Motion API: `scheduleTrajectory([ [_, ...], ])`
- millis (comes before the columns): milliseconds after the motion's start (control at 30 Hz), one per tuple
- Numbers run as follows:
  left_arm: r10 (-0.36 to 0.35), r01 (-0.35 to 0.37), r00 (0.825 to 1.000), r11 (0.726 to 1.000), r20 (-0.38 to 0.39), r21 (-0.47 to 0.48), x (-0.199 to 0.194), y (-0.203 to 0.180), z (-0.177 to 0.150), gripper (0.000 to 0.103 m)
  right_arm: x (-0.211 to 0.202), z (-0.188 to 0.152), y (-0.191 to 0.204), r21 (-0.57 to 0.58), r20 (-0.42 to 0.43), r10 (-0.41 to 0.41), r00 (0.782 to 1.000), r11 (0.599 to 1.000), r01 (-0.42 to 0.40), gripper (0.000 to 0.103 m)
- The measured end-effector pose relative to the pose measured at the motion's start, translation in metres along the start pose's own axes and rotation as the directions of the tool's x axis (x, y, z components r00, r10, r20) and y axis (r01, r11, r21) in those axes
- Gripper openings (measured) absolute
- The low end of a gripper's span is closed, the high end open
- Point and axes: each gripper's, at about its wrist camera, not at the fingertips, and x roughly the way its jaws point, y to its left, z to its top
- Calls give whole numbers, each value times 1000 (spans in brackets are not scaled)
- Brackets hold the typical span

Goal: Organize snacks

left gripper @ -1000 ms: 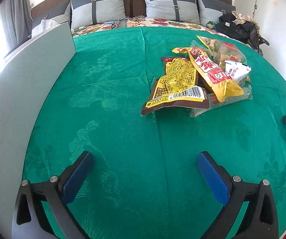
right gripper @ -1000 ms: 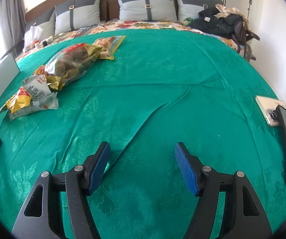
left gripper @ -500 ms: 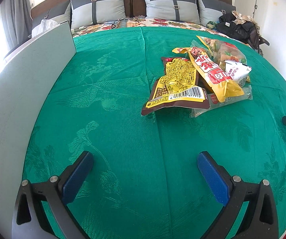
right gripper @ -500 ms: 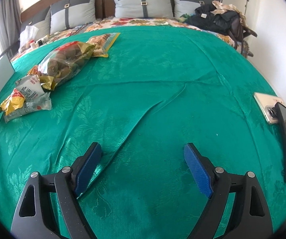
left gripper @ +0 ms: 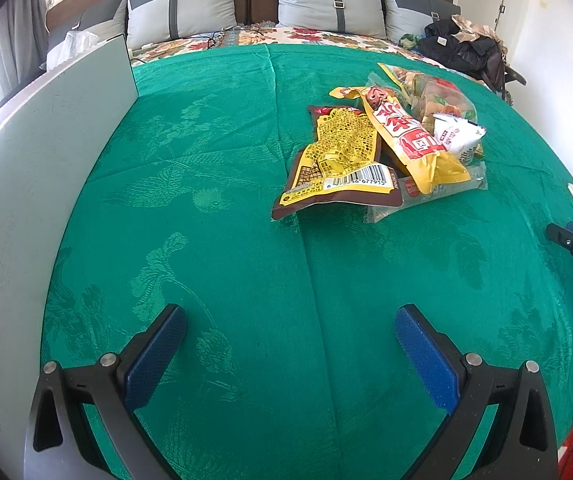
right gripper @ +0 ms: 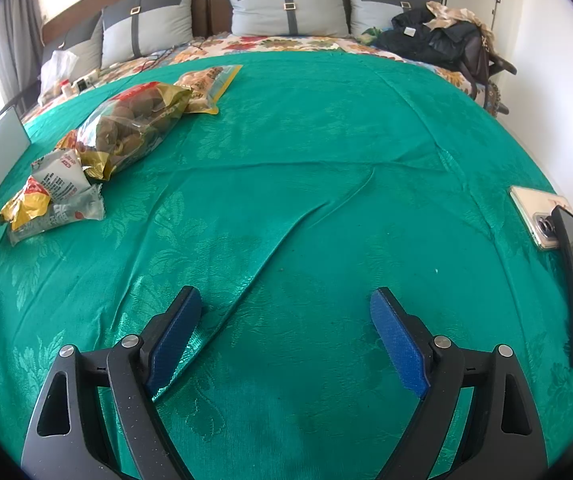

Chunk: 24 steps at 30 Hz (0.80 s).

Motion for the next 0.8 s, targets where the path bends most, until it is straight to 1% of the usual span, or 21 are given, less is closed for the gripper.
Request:
scheduleTrajectory([
  [67, -109, 110, 994, 993, 28, -47, -15, 8, 5, 102, 0, 0, 0, 0, 0, 0, 1000, 1000, 0, 89],
  [100, -139, 143, 989, 988, 55, -65, -22, 12, 11, 102, 0, 0, 0, 0, 0, 0, 1000, 1000, 0, 89],
  [167, -168, 176, 982, 980, 92, -89, -31, 17, 31, 102, 0, 0, 0, -1, -1, 0, 1000, 1000, 0, 89],
  [200, -173, 182, 980, 978, 93, -97, -32, 18, 45, 102, 1, 0, 1, -2, -2, 1, 1000, 1000, -1, 91],
  [267, -169, 174, 983, 981, 66, -88, -24, 17, 72, 102, 2, 0, 2, -4, -4, 1, 1000, 1000, -2, 91],
  [333, -142, 142, 990, 989, 2, -47, -5, 11, 96, 102, 2, 0, 3, -5, -4, 4, 1000, 1000, -4, 92],
  [400, -101, 102, 993, 995, -63, 10, 18, 2, 113, 97, 2, 0, 3, -4, -4, 3, 1000, 1000, -3, 92],
  [433, -93, 96, 991, 995, -94, 35, 29, -2, 117, 93, 2, 0, 3, -4, -4, 3, 1000, 1000, -3, 92],
  [467, -97, 104, 988, 993, -123, 52, 40, -6, 121, 92, 2, 0, 3, -4, -4, 4, 1000, 1000, -4, 92],
  [533, -109, 125, 978, 989, -177, 81, 58, -15, 125, 92, 2, 0, 3, -4, -4, 3, 1000, 1000, -3, 92],
  [567, -88, 108, 978, 989, -190, 100, 65, -18, 125, 91, 2, 0, 3, -4, -4, 3, 1000, 1000, -3, 92],
  [600, -64, 88, 979, 989, -194, 118, 71, -20, 125, 89, 2, 0, 3, -4, -4, 4, 1000, 1000, -4, 92],
  [633, -45, 71, 979, 989, -199, 127, 76, -21, 125, 79, 2, 0, 3, -4, -5, 4, 1000, 1000, -4, 92],
  [700, -23, 46, 985, 989, -169, 138, 75, -21, 123, 64, 3, 0, 4, -5, -5, 6, 1000, 1000, -6, 93],
  [733, 0, 22, 988, 990, -152, 140, 74, -20, 122, 58, 3, 0, 4, -5, -5, 6, 1000, 1000, -6, 93],
  [800, -10, 24, 991, 994, -134, 103, 69, -13, 118, 56, 3, 0, 4, -5, -6, 6, 1000, 1000, -6, 93],
])
